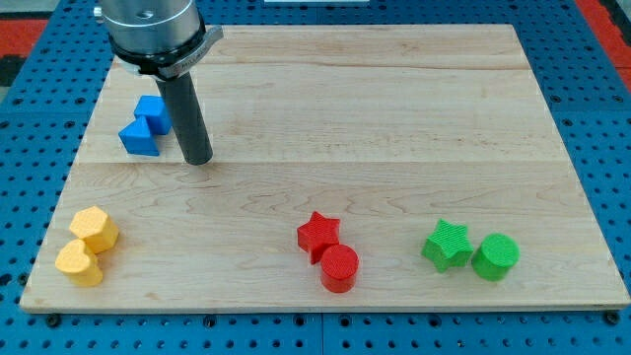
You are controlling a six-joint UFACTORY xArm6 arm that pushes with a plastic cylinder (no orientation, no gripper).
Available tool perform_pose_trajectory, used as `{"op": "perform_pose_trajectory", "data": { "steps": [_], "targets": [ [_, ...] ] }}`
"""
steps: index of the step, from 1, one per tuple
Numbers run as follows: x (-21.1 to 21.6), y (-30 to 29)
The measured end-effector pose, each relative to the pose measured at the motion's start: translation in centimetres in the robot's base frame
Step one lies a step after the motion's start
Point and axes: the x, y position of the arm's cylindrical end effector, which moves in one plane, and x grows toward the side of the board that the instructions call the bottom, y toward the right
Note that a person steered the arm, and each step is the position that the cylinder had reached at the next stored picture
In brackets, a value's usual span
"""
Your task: Push the yellow blocks towards the top right side
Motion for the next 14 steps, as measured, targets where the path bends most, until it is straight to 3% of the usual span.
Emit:
{"op": "perform_pose_trajectory", "data": {
  "steps": [4, 6, 9, 10, 11, 14],
  "targets": [
    [-0.2, 0.7],
    [17.8, 1.1],
    [17.7, -13.2],
    [16.3, -13.0],
    [15.7, -7.8],
    [10.8, -5.6]
  ]
}}
